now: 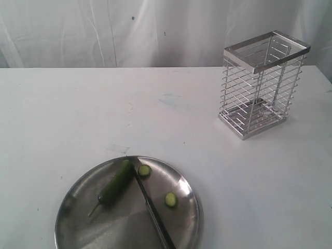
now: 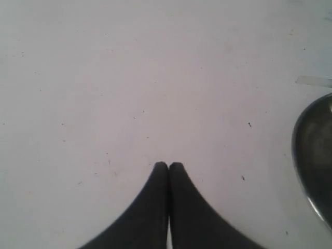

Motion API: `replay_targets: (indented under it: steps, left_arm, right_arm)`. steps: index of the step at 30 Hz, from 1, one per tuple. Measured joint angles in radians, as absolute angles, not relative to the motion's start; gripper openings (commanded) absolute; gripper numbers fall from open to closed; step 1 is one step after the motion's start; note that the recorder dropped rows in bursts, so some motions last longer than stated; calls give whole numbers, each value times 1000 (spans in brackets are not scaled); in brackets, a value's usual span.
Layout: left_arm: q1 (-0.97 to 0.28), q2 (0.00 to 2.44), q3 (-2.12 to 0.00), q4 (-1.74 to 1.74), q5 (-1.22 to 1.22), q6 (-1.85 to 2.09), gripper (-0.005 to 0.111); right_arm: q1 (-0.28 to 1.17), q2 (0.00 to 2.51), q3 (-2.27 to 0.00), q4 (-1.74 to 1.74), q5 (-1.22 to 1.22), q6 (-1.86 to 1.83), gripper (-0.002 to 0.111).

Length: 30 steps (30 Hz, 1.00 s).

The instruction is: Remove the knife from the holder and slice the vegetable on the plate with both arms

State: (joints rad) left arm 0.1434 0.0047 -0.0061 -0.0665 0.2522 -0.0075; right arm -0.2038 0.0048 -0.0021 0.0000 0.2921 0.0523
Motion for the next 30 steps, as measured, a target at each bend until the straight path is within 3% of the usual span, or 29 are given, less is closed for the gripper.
replay_targets:
  steps: [11,30]
  left_arm:
    - [14,5,-6,-71,239,-7,0]
    - [12,5,-6,-74,252,0,0]
  right_arm:
    - [-204,5,-2,0,294,52,0]
    - [-204,5,-2,0,294,52,0]
